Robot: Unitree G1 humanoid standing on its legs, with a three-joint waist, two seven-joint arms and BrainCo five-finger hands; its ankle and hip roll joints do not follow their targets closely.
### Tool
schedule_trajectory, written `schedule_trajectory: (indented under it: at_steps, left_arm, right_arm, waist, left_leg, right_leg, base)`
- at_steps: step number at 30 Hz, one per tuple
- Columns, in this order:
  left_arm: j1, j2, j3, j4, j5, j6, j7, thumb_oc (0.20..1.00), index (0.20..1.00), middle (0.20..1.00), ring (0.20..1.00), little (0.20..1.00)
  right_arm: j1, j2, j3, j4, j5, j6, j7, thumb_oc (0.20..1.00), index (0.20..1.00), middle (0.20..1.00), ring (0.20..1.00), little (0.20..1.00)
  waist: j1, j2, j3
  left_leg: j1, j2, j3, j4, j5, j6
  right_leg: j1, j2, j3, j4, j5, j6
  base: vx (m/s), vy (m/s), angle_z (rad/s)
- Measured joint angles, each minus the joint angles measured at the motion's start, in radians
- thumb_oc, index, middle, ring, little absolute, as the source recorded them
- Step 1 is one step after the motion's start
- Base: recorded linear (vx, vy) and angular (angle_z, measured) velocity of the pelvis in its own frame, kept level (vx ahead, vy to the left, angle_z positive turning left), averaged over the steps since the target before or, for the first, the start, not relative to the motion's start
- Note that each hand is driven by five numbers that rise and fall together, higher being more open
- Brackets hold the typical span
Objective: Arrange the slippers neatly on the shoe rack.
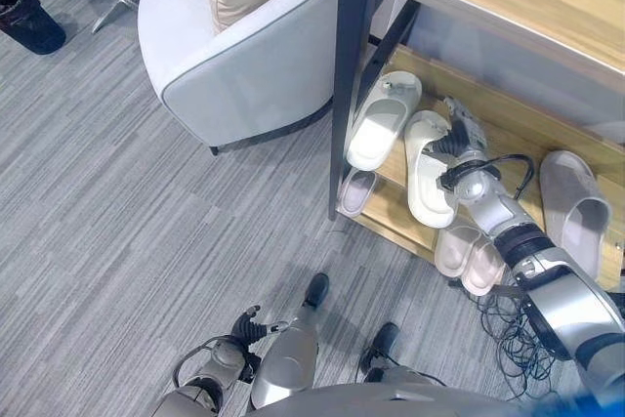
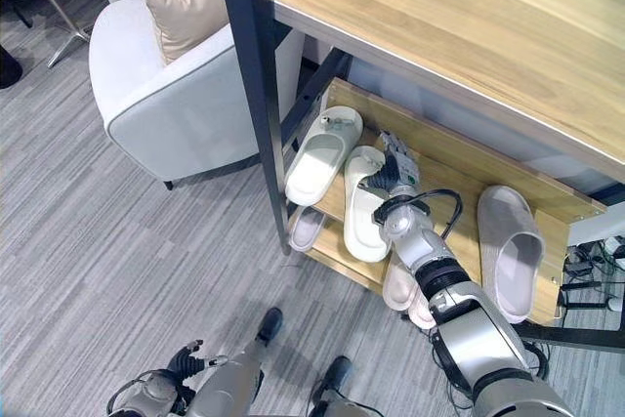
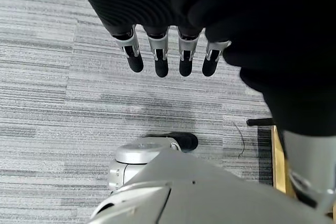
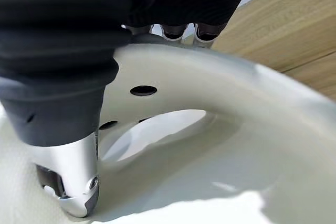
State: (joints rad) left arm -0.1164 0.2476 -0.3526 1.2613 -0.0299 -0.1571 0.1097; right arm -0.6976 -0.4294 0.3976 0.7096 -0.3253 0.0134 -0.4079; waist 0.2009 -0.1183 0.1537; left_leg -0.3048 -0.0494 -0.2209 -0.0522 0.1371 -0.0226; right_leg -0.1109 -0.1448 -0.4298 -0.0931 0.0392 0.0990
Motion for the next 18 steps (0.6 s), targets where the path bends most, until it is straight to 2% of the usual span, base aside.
schedule_trajectory:
  at_steps: [7,11,14,18]
  left_arm:
    - [0.001,0.002,0.001,0.0,0.001,0.016,-0.001,1.0,1.0,1.0,1.0,1.0]
    - [-0.005,0.003,0.007,0.017,0.001,0.02,-0.001,1.0,1.0,1.0,1.0,1.0]
    - [-0.008,0.007,0.006,0.017,0.001,0.023,-0.003,1.0,1.0,1.0,1.0,1.0]
    - [-0.008,0.009,0.005,0.017,0.003,0.023,-0.003,1.0,1.0,1.0,1.0,1.0]
  right_arm:
    - [0.086,0.025,-0.044,-0.09,-0.016,0.006,0.004,1.0,1.0,1.0,1.0,1.0]
    - [0.168,0.039,-0.099,-0.288,-0.042,0.028,0.007,1.0,1.0,1.0,1.0,1.0]
    - [0.204,0.039,-0.111,-0.283,-0.052,0.028,0.007,1.0,1.0,1.0,1.0,1.0]
    - [0.195,0.039,-0.111,-0.256,-0.052,0.028,0.002,1.0,1.0,1.0,1.0,1.0]
  waist:
    - [-0.022,-0.003,-0.004]
    - [-0.042,-0.009,-0.005]
    - [-0.042,-0.023,-0.013]
    - [-0.044,-0.025,-0.013]
  left_leg:
    - [0.0,-0.002,0.002,-0.001,0.0,0.0]
    - [-0.007,-0.005,0.005,0.0,0.001,0.003]
    - [-0.007,-0.005,0.011,-0.002,0.001,0.002]
    - [-0.006,-0.005,0.016,-0.004,-0.001,-0.001]
  right_leg:
    - [0.0,-0.003,0.001,0.0,0.001,0.002]
    - [-0.008,-0.005,0.002,0.001,0.004,0.004]
    - [-0.012,-0.007,0.006,0.001,0.005,0.005]
    - [-0.013,-0.008,0.007,0.001,0.008,0.005]
  base:
    - [-0.01,0.019,0.0]
    - [-0.02,0.06,0.0]
    - [-0.01,0.016,-0.04]
    - [0.0,0.01,-0.02]
